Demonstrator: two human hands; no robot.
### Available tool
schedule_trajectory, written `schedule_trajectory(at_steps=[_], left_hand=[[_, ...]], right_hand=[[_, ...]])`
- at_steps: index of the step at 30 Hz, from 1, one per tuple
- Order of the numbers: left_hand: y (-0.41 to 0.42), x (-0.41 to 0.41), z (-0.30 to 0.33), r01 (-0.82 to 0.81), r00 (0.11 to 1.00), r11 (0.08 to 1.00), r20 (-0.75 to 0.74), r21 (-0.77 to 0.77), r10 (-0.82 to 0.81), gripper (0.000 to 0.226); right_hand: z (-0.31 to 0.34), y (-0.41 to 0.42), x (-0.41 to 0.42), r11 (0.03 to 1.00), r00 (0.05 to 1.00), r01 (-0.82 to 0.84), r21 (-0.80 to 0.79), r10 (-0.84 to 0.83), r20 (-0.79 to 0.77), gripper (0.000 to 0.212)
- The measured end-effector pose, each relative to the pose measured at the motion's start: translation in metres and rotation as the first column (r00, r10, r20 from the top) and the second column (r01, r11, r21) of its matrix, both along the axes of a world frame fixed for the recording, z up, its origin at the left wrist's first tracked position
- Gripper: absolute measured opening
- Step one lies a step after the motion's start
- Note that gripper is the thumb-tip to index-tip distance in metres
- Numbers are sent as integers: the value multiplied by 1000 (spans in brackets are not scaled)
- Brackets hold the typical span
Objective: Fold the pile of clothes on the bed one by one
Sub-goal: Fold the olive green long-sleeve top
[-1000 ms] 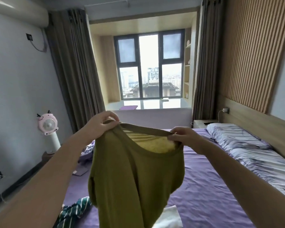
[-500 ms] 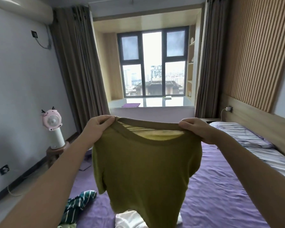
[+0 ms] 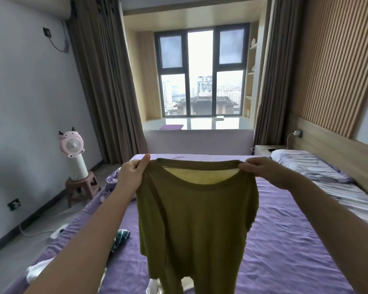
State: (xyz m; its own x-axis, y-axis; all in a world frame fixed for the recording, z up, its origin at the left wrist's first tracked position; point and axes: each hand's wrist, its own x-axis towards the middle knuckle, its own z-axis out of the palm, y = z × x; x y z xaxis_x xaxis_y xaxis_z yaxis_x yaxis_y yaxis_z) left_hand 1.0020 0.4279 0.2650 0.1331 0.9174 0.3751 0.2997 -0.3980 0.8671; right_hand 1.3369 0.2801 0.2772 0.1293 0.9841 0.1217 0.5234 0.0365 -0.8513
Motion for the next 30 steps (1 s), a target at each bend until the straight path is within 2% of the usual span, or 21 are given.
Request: schedule_trajectory(at_steps=[1, 3, 6, 8, 11, 15, 20, 25, 30], left_hand=[[-2, -2, -1, 21, 999, 1000, -26, 4, -20, 56], [-7, -8, -2, 83, 987, 996, -138, 35, -78, 59], [-13, -16, -2, 186, 924, 974, -359, 127, -130, 49], [-17, -21, -1, 259, 890, 951, -423, 168, -168, 32], [-26, -29, -5, 305, 896, 931, -393, 201, -209, 20], [-45, -39, -15, 173, 965, 969, -226, 175, -132, 17], [-72, -45, -27, 235, 951, 946, -256, 224, -175, 17], [-100, -38, -27, 227, 964, 941, -197, 250, -180, 22], [-117, -27, -11, 251, 955, 919, -235, 303, -183, 23]], right_hand=[[-2, -3, -4, 998, 998, 50, 28, -49, -36, 52], [-6, -9, -9, 981, 985, 170, 93, -167, -43, 49], [-10, -21, -14, 933, 927, 296, 205, -332, 173, 42], [-10, -33, -19, 897, 870, 347, 274, -417, 263, 34], [-8, -54, -31, 846, 814, 391, 361, -501, 292, 31], [-1, -86, -50, 826, 766, 413, 384, -543, 344, 35], [-4, -139, -67, 825, 738, 463, 325, -562, 374, 38], [-8, -190, -76, 781, 669, 507, 364, -623, 405, 56], [5, -222, -73, 763, 665, 535, 363, -645, 376, 47]])
